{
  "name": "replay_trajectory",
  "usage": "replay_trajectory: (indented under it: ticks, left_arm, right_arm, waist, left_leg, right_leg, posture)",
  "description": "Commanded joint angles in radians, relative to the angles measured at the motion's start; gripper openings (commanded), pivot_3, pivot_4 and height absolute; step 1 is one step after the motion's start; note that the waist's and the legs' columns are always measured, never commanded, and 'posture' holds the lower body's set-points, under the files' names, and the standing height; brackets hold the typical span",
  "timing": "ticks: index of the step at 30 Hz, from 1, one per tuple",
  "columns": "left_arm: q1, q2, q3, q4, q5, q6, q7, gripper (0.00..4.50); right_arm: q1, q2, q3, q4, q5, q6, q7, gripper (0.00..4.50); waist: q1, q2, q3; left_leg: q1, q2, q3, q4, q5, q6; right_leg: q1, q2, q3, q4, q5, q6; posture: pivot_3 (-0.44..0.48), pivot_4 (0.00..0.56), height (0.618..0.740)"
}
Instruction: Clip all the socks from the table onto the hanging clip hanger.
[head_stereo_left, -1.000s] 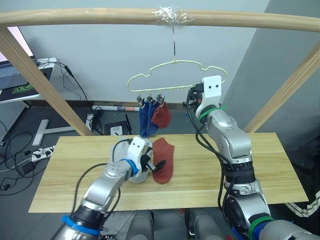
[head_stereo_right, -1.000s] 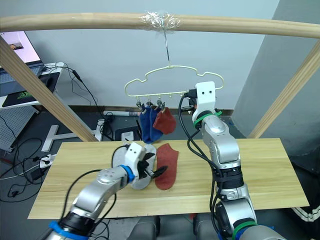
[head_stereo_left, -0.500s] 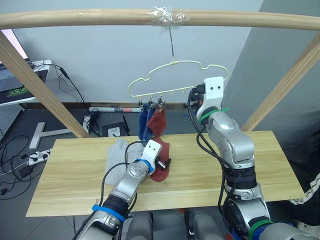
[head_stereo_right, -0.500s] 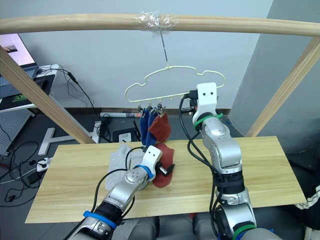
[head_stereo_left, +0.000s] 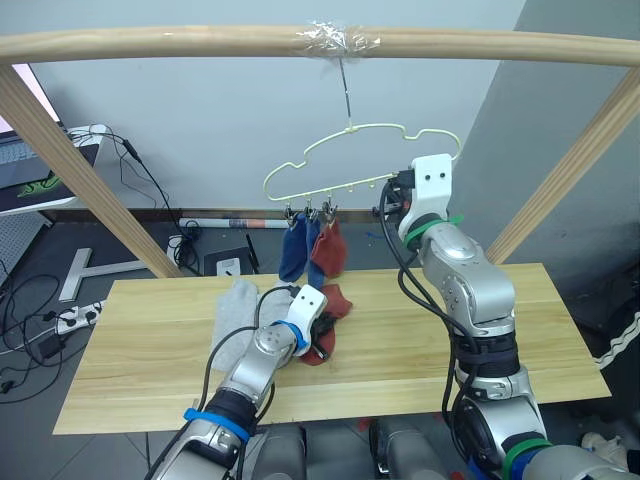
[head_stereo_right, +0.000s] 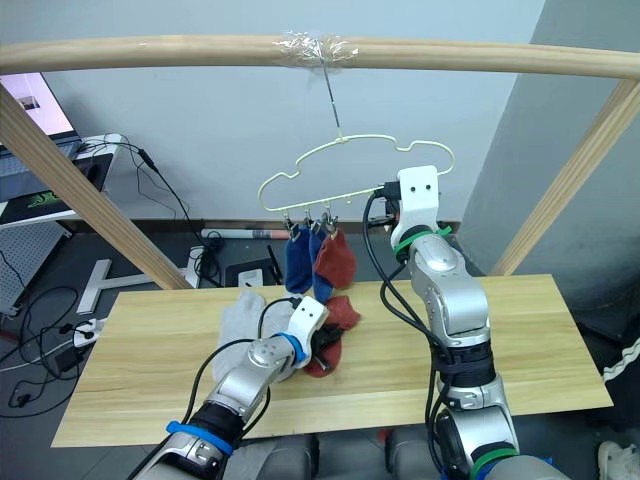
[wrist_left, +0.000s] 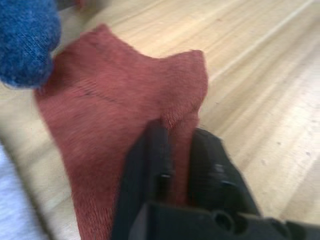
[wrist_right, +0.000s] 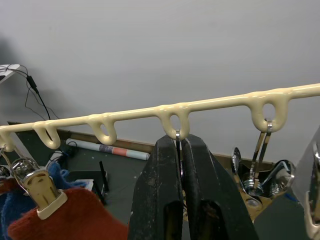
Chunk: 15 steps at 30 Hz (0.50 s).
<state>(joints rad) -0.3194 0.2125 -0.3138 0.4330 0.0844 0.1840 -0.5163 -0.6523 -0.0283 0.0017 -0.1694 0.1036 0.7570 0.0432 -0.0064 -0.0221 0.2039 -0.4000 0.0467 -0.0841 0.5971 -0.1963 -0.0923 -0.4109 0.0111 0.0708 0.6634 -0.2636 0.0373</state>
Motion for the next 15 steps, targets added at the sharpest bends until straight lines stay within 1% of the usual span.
replay_trajectory:
  ticks: [1, 5, 9, 12, 15]
  left_arm:
    - [0.041, -0.016, -0.011, -0.056, -0.018, -0.034, -0.031, 0.03]
    - [0.055, -0.034, 0.034, -0.127, -0.059, -0.055, -0.038, 0.03]
    - [0.06, -0.056, 0.08, -0.204, -0.129, -0.082, -0.057, 0.03]
    - [0.071, -0.06, 0.084, -0.326, -0.163, -0.181, -0.085, 0.03]
    - [0.063, -0.052, 0.065, -0.392, -0.123, -0.312, -0.076, 0.03]
  right_arm:
    - [-0.012, -0.019, -0.068, -0.04, 0.044, 0.051, 0.01, 0.0]
    - [-0.035, -0.027, -0.141, -0.049, 0.112, 0.136, 0.019, 0.0]
    - [-0.067, -0.042, -0.211, -0.057, 0.18, 0.232, 0.019, 0.0]
    - [-0.125, -0.022, -0.323, -0.066, 0.282, 0.376, -0.004, 0.0]
    - [-0.213, 0.01, -0.474, -0.044, 0.372, 0.57, -0.036, 0.0]
  waist:
    - [0.002, 0.0, 0.0]
    - [0.003, 0.0, 0.0]
    - [0.004, 0.0, 0.0]
    - [0.006, 0.0, 0.0]
    - [0.007, 0.0, 0.0]
  left_leg:
    - [0.0, 0.0, 0.0, 0.0, 0.0, 0.0]
    - [-0.001, 0.0, 0.0, 0.0, 0.0, 0.0]
    - [-0.001, 0.0, -0.001, 0.0, 0.0, 0.0]
    - [-0.001, 0.0, -0.001, 0.0, 0.0, 0.0]
    - [-0.001, 0.0, -0.001, 0.0, 0.0, 0.0]
  right_leg:
    - [0.0, 0.0, 0.0, 0.0, 0.0, 0.0]
    - [0.0, 0.0, 0.0, 0.0, 0.0, 0.0]
    - [0.0, 0.0, 0.0, 0.0, 0.0, 0.0]
    - [0.0, 0.0, 0.0, 0.0, 0.0, 0.0]
    - [0.0, 0.0, 0.0, 0.0, 0.0, 0.0]
  posture:
    - [0.06, 0.17, 0.74]
    - [0.065, 0.174, 0.74]
    - [0.073, 0.179, 0.74]
    - [0.075, 0.181, 0.74]
    - [0.071, 0.183, 0.74]
